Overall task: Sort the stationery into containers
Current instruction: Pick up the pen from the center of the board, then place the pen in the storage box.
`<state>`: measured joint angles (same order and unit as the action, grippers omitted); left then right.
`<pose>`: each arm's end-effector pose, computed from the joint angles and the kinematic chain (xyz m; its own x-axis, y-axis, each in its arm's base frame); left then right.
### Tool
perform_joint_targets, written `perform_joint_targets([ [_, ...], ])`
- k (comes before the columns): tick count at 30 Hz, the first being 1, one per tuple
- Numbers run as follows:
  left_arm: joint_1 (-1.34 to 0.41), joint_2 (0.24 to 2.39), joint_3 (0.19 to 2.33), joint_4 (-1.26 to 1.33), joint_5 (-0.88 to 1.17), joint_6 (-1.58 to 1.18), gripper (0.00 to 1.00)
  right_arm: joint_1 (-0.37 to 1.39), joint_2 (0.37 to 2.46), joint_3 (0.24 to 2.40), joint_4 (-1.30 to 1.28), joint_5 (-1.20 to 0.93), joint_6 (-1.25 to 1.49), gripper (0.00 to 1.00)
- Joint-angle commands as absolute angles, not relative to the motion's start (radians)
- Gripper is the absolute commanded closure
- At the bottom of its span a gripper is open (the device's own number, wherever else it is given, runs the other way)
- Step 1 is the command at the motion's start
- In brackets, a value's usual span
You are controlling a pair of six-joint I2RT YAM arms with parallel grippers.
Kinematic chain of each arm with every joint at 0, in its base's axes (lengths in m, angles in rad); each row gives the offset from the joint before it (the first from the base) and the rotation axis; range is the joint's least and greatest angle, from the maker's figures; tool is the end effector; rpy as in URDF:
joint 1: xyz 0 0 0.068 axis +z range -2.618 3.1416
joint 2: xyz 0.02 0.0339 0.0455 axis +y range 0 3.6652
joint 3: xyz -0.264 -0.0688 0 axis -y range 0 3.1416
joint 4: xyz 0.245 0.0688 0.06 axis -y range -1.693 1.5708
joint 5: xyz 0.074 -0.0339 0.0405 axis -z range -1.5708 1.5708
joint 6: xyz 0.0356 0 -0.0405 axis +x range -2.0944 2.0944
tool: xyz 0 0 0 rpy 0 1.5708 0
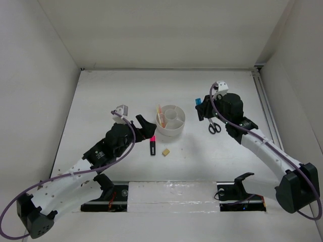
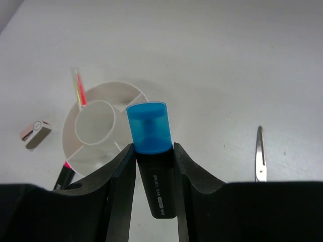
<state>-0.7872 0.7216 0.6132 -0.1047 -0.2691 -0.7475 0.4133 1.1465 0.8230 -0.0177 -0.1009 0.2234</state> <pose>0.1321 -0.1192 0.2981 -0.4490 -0.4778 -0.7550 0.2648 0.7359 -0.6232 0.2420 0.1100 0.2965 -0.4066 0.0624 -0.9115 -0.4065 0.8811 0.2416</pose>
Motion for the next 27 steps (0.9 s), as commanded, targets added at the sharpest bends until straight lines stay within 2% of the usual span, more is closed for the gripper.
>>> perform_joint_targets([
  [1, -0.782, 0.721, 0.607, -0.020, -0.245, -0.732, 0.00, 0.391, 1.164, 0.873, 0.187, -0.274, 0.166, 1.00],
  [7, -0.782, 0.721, 0.554, 0.069, -0.177, -0.710, 0.00, 0.382, 1.282, 0.848, 0.521, -0.540, 0.175, 1.00],
  [10, -0.782, 0.710, 0.534, 0.081, -0.158, -0.700, 0.00, 0.373, 1.324, 0.825, 0.659, -0.583, 0.207, 1.00],
  [13, -0.782, 0.689, 0.525, 0.081, -0.147, -0.690, 0.00, 0.373, 1.365, 0.848, 0.670, -0.595, 0.187, 1.00],
  [19, -0.782, 0.658, 0.495, 0.104, -0.137, -0.690, 0.00, 0.345, 1.518, 0.937, 0.801, -0.796, 0.221, 1.00],
  [27, -0.782, 0.649, 0.477, 0.115, -0.115, -0.681, 0.00, 0.345, 1.695, 1.078, 0.887, -0.899, 0.264, 1.00],
])
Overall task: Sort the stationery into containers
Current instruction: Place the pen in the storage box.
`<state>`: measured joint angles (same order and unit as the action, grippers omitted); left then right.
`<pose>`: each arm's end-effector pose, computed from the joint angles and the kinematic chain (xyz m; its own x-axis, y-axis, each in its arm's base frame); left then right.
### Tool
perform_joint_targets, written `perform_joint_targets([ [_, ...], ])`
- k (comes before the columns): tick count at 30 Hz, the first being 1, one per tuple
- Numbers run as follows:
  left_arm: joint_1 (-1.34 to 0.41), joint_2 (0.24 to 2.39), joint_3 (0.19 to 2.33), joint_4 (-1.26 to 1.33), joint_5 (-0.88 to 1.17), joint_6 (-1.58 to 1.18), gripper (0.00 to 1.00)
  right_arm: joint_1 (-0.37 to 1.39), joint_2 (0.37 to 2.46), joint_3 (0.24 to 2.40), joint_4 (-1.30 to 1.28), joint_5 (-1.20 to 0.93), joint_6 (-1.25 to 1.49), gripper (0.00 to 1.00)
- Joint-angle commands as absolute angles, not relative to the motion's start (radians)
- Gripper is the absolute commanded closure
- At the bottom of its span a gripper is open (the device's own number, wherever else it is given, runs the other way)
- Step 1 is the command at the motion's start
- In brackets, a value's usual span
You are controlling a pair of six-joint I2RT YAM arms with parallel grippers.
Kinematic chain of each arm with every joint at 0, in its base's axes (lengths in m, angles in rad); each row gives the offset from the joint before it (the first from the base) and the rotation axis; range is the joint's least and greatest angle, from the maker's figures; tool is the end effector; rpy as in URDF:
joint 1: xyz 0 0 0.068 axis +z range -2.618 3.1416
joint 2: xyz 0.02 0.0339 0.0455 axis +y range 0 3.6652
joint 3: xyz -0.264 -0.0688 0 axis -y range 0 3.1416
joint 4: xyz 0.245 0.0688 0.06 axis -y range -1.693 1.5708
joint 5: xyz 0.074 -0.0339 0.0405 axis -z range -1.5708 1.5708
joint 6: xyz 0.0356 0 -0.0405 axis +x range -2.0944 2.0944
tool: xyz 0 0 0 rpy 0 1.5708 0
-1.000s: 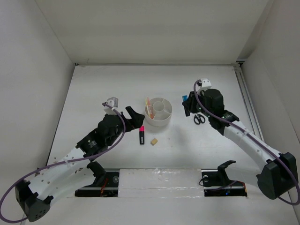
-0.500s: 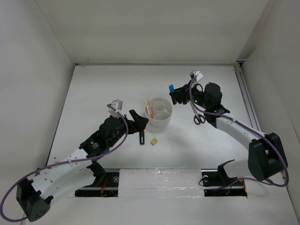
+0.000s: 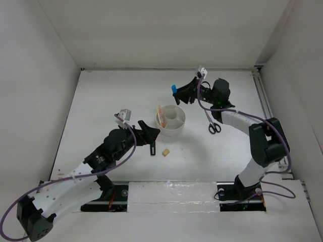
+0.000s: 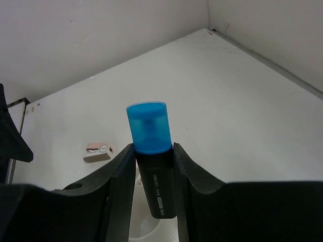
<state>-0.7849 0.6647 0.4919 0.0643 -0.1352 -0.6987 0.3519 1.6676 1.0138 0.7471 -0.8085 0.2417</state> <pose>0.1254 -0.1185 0.2815 -0.4481 -0.4532 -0.7706 0.4143 0.6585 -0.6283 0.3428 0.1533 0.2841 -0.1339 0.1269 -0.9828 -0.9084 0.3807 0.1729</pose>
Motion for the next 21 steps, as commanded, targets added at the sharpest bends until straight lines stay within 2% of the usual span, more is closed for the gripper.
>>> perform_joint_targets([
  [1, -0.782, 0.649, 0.477, 0.115, -0.115, -0.681, 0.00, 0.336, 1.709, 1.092, 0.887, -0.923, 0.264, 1.00],
  [21, -0.782, 0.718, 0.497, 0.146, -0.086, -0.652, 0.00, 0.308, 1.911, 1.190, 0.976, -1.057, 0.324, 1.00],
])
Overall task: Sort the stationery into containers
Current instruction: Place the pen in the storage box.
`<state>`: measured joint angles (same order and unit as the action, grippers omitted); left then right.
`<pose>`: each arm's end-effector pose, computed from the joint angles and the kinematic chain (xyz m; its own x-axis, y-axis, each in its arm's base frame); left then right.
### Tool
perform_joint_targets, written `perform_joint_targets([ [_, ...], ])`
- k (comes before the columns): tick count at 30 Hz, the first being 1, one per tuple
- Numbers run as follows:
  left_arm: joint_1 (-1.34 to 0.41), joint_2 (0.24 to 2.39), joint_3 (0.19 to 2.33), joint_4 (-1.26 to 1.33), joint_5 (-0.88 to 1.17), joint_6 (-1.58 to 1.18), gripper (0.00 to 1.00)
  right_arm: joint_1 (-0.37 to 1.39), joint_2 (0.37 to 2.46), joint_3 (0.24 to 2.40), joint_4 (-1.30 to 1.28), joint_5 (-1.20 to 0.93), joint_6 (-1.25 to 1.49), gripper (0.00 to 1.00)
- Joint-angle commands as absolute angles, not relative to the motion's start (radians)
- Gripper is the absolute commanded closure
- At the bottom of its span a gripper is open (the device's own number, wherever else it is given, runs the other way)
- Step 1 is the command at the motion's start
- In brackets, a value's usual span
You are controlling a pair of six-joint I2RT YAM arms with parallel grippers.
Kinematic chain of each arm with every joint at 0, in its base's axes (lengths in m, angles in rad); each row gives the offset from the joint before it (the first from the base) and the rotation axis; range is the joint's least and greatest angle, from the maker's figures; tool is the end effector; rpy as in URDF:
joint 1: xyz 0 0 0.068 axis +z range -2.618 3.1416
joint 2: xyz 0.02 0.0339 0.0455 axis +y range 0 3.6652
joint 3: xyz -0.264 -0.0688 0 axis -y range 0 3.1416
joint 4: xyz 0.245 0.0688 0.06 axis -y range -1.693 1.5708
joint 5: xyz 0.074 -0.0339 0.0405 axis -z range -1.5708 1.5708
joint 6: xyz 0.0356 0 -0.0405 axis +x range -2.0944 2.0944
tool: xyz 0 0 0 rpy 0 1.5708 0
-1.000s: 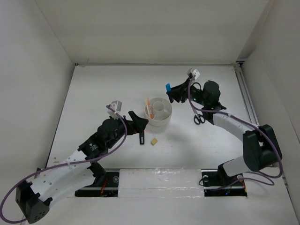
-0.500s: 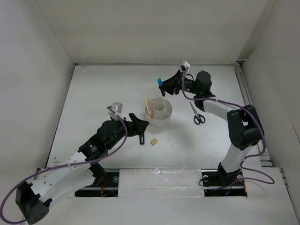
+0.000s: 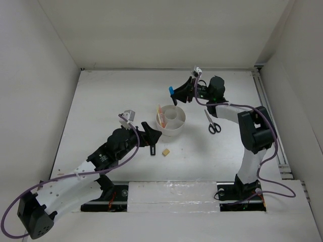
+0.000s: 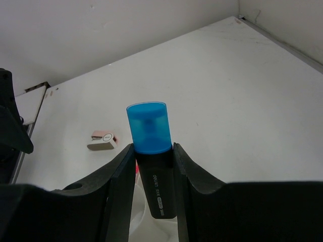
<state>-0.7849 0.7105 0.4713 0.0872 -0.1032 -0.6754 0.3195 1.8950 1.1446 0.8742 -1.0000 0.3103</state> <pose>0.1301 -0.1248 0.2694 -0.4781 -0.4014 -0.7812 0.4255 0.6723 -0.6058 0.3862 0.1593 0.2521 -0.1823 0.1135 -0.9767 -0.9523 0.2269 0.2041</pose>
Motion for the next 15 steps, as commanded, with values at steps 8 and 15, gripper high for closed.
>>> perform_joint_targets([
  [8, -0.782, 0.727, 0.508, 0.146, -0.086, -0.652, 0.00, 0.279, 1.910, 1.148, 1.091, -1.078, 0.400, 1.00],
  [15, -0.782, 0.727, 0.508, 0.155, -0.086, -0.652, 0.00, 0.270, 1.833, 1.019, 1.111, -1.056, 0.400, 1.00],
])
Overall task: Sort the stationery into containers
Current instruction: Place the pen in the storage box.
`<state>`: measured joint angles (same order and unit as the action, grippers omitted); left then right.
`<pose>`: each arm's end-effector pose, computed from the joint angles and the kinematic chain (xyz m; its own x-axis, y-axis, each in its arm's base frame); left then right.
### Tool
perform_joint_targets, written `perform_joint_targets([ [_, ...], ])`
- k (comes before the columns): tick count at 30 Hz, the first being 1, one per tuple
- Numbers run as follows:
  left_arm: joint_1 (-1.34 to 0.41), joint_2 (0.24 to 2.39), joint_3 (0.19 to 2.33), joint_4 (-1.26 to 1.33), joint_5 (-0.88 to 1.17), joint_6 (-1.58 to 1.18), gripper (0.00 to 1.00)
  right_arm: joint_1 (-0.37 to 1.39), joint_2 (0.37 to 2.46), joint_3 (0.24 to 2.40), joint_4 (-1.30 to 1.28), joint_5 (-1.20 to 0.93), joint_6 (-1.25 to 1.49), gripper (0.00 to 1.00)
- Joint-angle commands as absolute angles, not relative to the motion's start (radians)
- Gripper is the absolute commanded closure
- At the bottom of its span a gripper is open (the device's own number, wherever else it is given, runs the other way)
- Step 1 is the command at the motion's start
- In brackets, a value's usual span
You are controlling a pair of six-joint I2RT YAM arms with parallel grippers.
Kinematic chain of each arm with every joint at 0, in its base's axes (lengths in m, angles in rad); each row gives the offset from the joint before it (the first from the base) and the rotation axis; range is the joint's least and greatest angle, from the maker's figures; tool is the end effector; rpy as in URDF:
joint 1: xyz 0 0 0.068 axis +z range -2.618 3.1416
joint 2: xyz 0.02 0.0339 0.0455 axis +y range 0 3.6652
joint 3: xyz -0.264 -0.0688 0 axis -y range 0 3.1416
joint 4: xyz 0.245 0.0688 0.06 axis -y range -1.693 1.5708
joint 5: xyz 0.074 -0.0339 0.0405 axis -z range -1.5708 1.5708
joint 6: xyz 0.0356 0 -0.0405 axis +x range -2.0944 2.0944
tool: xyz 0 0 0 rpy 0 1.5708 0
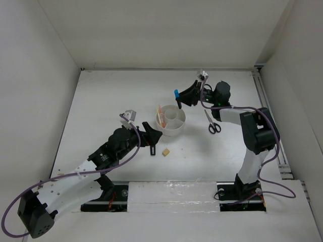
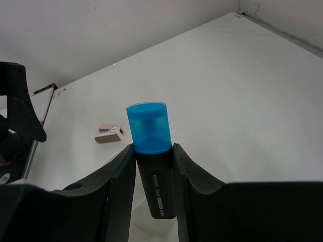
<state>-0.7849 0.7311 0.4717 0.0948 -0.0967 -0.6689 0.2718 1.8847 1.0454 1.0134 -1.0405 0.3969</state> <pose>0.1323 -0.1273 0.2670 -0.4854 -0.3876 -0.7837 0.4271 0.6770 -0.5993 0.3775 0.1371 0.2383 -0.2150 0.1431 -0.9661 -0.9445 0.2210 0.2429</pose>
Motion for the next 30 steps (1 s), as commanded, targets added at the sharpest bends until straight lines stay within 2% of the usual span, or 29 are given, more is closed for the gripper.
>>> perform_joint_targets([
  [1, -0.782, 0.727, 0.508, 0.155, -0.086, -0.652, 0.00, 0.270, 1.824, 0.994, 1.111, -1.055, 0.400, 1.00],
  [30, -0.782, 0.663, 0.479, 0.146, -0.086, -0.643, 0.00, 0.298, 1.833, 0.899, 1.078, -0.966, 0.348, 1.00],
])
